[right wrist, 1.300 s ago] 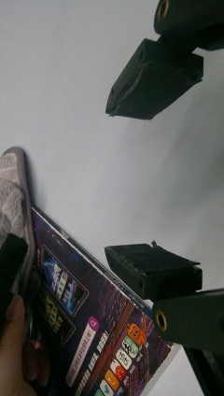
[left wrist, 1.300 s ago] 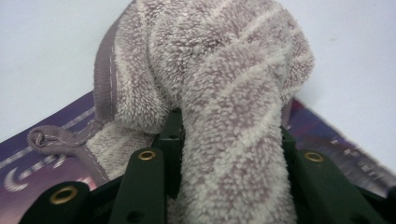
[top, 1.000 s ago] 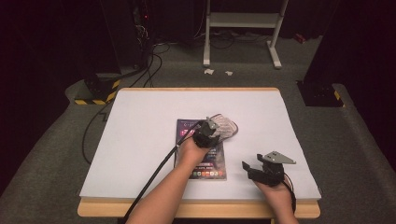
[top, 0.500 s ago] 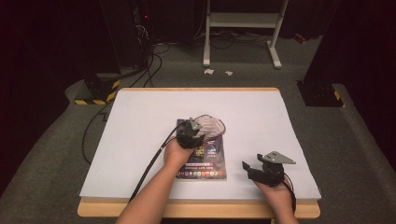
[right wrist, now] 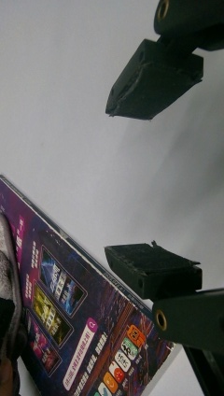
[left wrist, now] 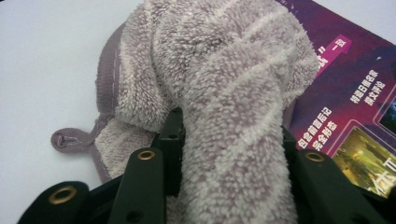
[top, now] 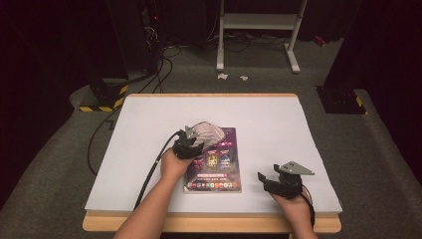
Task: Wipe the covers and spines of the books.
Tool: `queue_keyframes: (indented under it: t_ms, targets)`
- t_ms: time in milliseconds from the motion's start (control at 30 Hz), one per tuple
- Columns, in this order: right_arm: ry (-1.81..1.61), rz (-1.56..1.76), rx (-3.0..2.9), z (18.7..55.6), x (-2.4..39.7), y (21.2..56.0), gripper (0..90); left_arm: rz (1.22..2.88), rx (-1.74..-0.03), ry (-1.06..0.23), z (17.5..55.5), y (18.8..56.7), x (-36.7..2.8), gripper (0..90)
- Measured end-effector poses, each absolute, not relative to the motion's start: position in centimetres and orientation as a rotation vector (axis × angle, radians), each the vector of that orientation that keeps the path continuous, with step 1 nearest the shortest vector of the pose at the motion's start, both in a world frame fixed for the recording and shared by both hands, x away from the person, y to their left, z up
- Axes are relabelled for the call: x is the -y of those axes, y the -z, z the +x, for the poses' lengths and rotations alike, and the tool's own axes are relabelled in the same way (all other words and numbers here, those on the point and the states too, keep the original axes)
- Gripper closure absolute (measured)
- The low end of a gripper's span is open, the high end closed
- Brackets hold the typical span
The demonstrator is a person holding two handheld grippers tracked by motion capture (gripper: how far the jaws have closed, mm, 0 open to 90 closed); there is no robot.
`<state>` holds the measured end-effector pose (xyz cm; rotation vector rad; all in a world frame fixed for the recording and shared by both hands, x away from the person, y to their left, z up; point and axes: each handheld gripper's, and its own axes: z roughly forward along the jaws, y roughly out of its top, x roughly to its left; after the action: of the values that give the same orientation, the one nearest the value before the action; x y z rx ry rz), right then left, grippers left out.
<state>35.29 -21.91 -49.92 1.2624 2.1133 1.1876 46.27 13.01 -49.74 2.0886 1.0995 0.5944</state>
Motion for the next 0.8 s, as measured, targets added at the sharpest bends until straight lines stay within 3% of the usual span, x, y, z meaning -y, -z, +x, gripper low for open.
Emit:
queue_keyframes:
  t_ms: [800]
  targets:
    - [-1.19, 1.255, -2.116, 35.2, 21.9, 49.9, 27.2, 2.039, -1.034, -0.621, 45.4, 48.4, -12.6, 63.4]
